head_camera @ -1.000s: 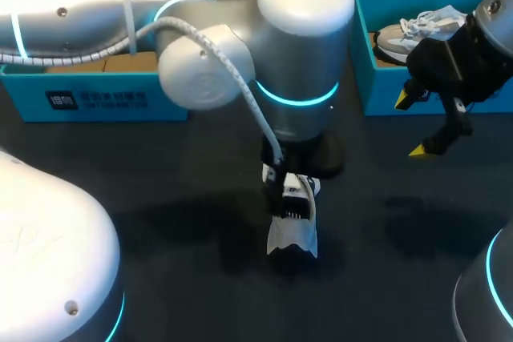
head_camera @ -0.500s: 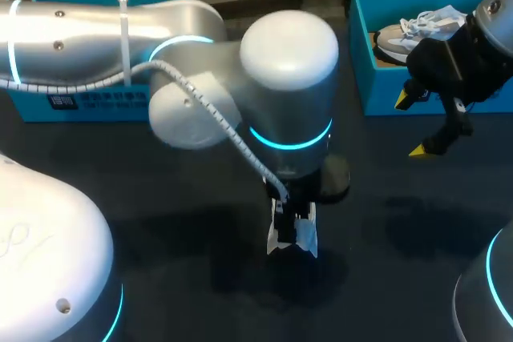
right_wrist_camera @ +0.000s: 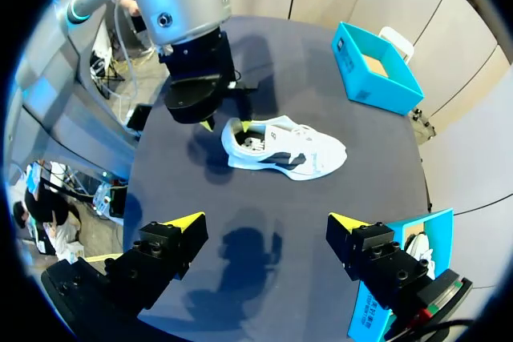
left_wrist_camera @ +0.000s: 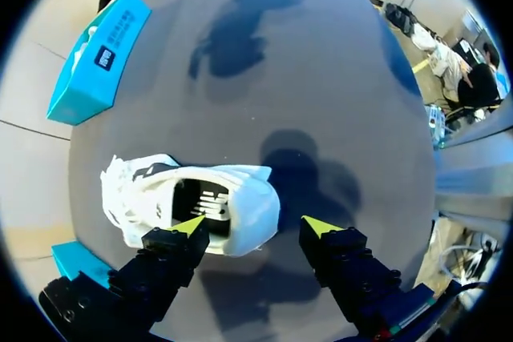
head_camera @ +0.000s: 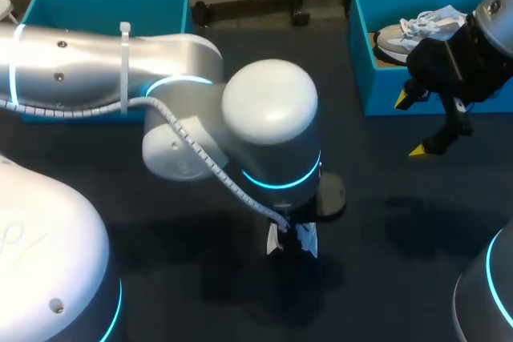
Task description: Take the shoe out of the shoebox, open the shoe tongue, remove and reinsert the insole, then place the shoe into the shoebox
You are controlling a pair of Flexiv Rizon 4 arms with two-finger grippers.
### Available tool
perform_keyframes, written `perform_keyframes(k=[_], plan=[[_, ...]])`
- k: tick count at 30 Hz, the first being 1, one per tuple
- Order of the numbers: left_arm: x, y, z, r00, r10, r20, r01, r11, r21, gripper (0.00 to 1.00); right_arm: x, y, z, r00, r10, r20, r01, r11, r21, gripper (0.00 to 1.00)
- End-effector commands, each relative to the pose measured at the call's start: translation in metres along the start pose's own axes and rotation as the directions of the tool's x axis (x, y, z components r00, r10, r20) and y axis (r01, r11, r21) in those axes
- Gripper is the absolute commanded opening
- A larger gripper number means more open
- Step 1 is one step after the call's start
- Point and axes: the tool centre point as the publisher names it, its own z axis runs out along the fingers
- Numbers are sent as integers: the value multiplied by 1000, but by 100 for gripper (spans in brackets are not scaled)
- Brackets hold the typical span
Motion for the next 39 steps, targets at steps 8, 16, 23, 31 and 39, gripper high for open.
perform_keyframes(k=[8, 16, 23, 31, 39], plan=[[7, -6, 27, 998, -59, 18, 59, 998, -8, 81, -2, 1, 1, 1000, 1, -4, -1, 1000, 4, 100], [7, -8, 45, 997, -81, -3, 81, 996, -34, 100, -2, 1, 1, 1000, 1, -4, -1, 1000, 4, 100], [5, -9, 57, 997, -80, -17, 79, 995, -66, 100, -2, 1, 1, 1000, 1, -4, -1, 1000, 4, 100], [7, 0, 60, 996, -60, -71, 54, 996, -73, 99, -2, 1, 1, 1000, 1, -4, -1, 1000, 4, 100], [6, 5, 58, 996, -36, -82, 25, 992, -126, 100, -2, 1, 1, 1000, 1, -4, -1, 1000, 4, 100]])
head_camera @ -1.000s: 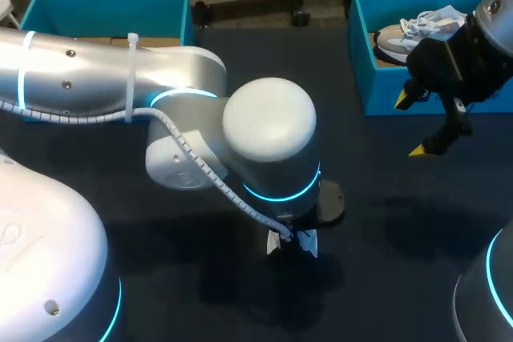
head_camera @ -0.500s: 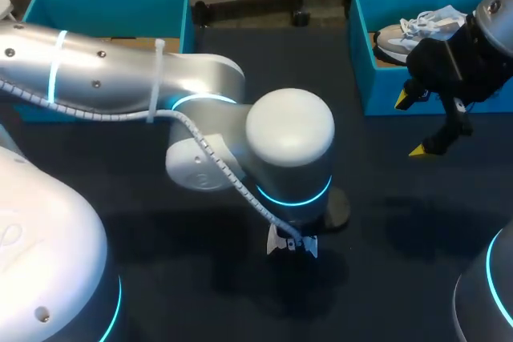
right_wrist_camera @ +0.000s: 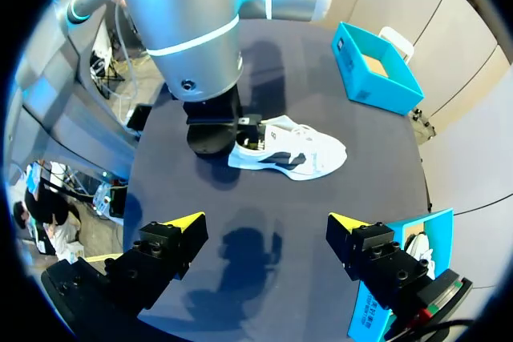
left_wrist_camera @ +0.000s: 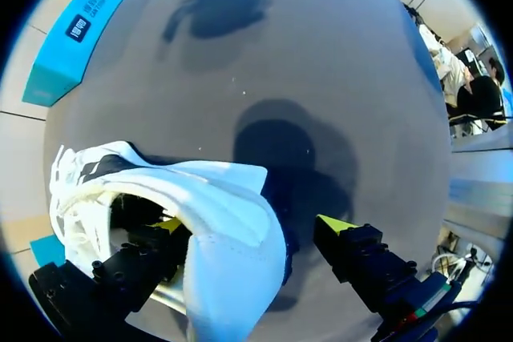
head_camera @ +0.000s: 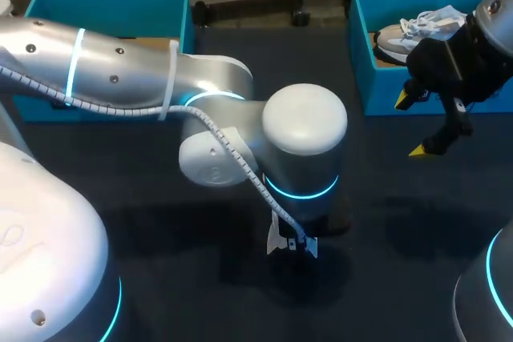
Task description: Take the shoe out of the shoebox, open the shoe tongue, remove and reinsert the insole, then place the shoe into the shoebox
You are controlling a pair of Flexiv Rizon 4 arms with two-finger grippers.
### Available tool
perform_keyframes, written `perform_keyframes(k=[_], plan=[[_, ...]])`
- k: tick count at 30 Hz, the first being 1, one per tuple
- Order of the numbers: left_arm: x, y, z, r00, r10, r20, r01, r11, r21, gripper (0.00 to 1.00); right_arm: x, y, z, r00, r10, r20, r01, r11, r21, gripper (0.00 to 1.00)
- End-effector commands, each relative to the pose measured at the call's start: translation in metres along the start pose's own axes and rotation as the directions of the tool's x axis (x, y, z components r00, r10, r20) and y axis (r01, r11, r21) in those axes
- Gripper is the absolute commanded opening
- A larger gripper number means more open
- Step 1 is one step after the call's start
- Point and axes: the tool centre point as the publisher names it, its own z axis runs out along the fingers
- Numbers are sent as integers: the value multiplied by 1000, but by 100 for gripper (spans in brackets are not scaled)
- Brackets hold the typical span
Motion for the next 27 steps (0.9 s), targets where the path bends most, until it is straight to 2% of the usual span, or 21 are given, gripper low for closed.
perform_keyframes(k=[1, 4, 5, 6, 7, 12, 14, 17, 24, 27], plan=[[-3, 0, -2, 1000, 9, -12, -9, 1000, -14, 98, -2, 1, 1, 1000, 1, -4, -1, 1000, 4, 100], [-3, -1, 0, 999, 22, -22, -23, 999, -33, 89, -2, 1, 1, 1000, 1, -4, -1, 1000, 4, 100], [-3, -1, 1, 999, 28, -31, -29, 999, -37, 76, -2, 1, 1, 1000, 1, -4, -1, 1000, 4, 100], [-3, -1, 2, 999, 28, -32, -29, 999, -40, 70, -2, 1, 1, 1000, 1, -4, -1, 1000, 4, 100], [-3, 0, 2, 999, 32, -36, -33, 999, -43, 58, -2, 1, 1, 1000, 1, -4, -1, 1000, 4, 100], [-3, 2, 4, 998, 42, -54, -44, 998, -48, 32, -2, 1, 1, 1000, 1, -4, -1, 1000, 4, 100], [-4, 3, 4, 997, 44, -64, -47, 998, -50, 26, -2, 1, 1, 1000, 1, -4, -1, 1000, 4, 100], [-4, 4, 5, 995, 46, -84, -51, 997, -54, 0, -2, 1, 1, 1000, 1, -4, -1, 1000, 4, 100], [0, 9, 4, 986, 55, -157, -68, 995, -74, 0, -2, 1, 1, 1000, 1, -4, -1, 1000, 4, 100], [3, 9, -5, 983, 64, -172, -80, 993, -90, 0, -2, 1, 1, 1000, 1, -4, -1, 1000, 4, 100]])
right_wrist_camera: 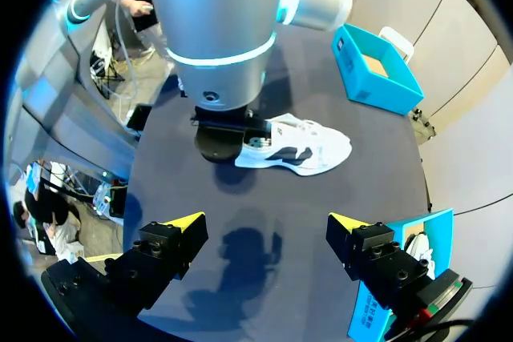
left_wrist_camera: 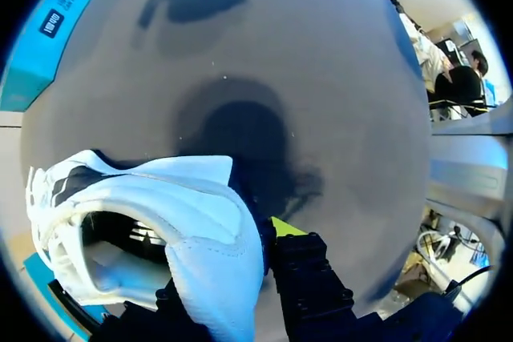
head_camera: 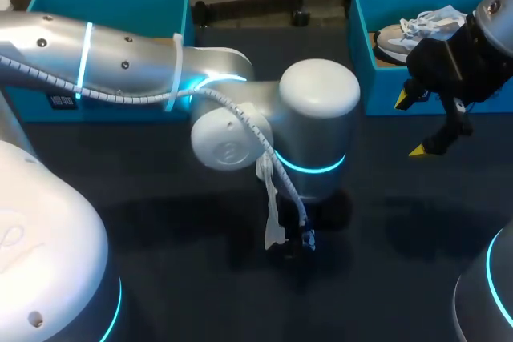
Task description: Take the shoe out of the shoebox, open the shoe tongue, remove and reinsert the insole, then place the shoe into the shoebox
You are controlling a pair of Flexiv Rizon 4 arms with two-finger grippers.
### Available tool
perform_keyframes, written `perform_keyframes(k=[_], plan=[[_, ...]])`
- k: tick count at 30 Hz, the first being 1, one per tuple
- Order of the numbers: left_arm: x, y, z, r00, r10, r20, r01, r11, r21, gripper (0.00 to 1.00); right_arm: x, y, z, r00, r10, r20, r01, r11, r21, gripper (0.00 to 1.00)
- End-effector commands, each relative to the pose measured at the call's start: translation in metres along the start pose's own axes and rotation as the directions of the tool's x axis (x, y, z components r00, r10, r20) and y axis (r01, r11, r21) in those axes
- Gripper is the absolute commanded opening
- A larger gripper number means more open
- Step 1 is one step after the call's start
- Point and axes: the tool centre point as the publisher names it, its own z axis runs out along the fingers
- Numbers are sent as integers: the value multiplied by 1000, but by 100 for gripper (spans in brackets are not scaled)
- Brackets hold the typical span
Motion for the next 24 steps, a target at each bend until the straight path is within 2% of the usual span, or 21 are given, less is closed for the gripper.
perform_keyframes(k=[1, 10, 19, 24], plan=[[0, 2, -7, 1000, 8, -17, -9, 999, -32, 0, -2, 1, 1, 1000, 1, -4, -1, 1000, 4, 100], [4, 13, -64, 1000, 19, 5, -19, 999, -50, 0, -2, 1, 1, 1000, 1, -4, -1, 1000, 4, 100], [-4, 30, -130, 1000, -12, 8, 13, 1000, -27, 0, -2, 1, 1, 1000, 1, -4, -1, 1000, 4, 100], [-7, 37, -155, 1000, -7, 22, 7, 1000, -27, 0, -2, 1, 1, 1000, 1, -4, -1, 1000, 4, 100]])
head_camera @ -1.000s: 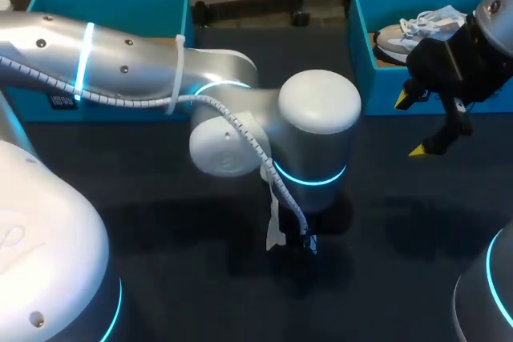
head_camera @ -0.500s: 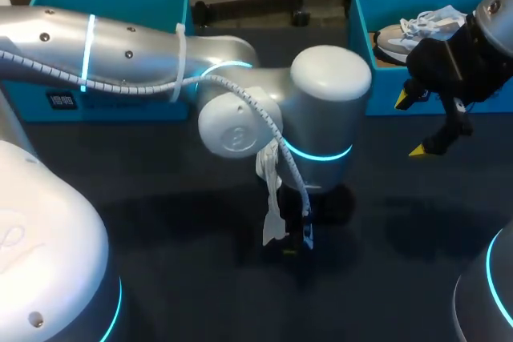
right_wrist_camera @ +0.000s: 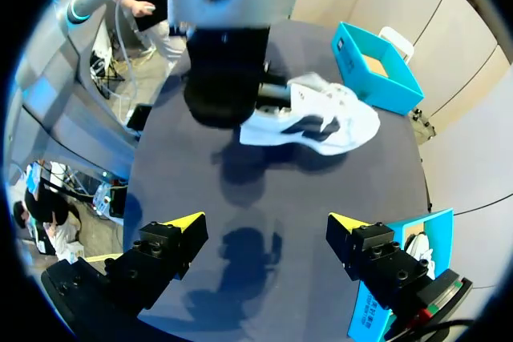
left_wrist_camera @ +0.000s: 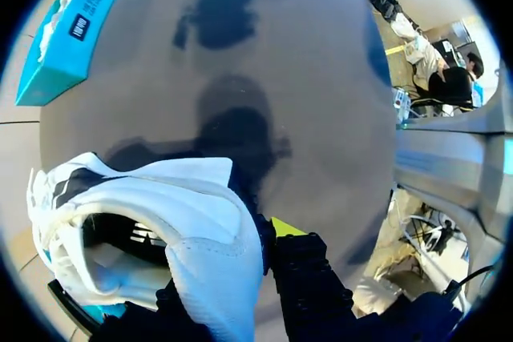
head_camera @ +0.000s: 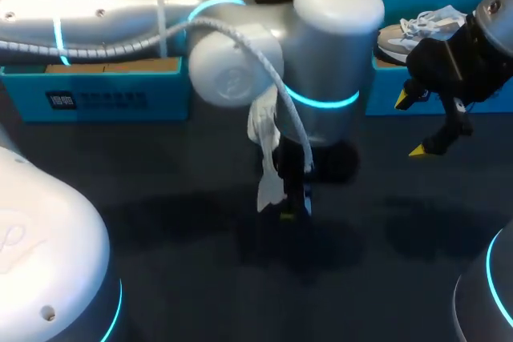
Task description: Take the shoe out of the shoebox, open the shoe tongue, remove and reinsert the insole, then place the shoe into the shoebox
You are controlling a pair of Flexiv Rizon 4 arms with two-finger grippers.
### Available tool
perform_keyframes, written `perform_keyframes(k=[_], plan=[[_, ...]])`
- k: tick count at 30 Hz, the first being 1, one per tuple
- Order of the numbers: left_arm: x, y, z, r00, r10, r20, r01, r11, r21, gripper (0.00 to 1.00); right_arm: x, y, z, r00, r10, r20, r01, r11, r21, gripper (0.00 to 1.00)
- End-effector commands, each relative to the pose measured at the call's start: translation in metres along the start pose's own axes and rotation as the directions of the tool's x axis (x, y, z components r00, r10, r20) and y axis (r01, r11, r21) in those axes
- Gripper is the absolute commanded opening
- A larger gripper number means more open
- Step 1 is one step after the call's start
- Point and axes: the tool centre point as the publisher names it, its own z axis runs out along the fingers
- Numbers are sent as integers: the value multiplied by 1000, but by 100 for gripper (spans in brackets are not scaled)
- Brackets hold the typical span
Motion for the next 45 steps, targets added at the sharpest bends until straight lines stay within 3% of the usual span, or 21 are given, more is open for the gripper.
perform_keyframes(k=[1, 12, 45], plan=[[1, 23, -45, 1000, 9, 17, -9, 1000, 20, 0, -2, 1, 1, 1000, 2, -3, -2, 1000, 4, 100], [1, 33, -75, 998, 22, 54, -22, 1000, 5, 0, -2, 1, 1, 1000, 2, -3, -2, 1000, 4, 100], [3, 37, -75, 997, 26, 74, -26, 1000, -8, 0, -2, 1, 1, 1000, 2, -3, -2, 1000, 4, 100]])
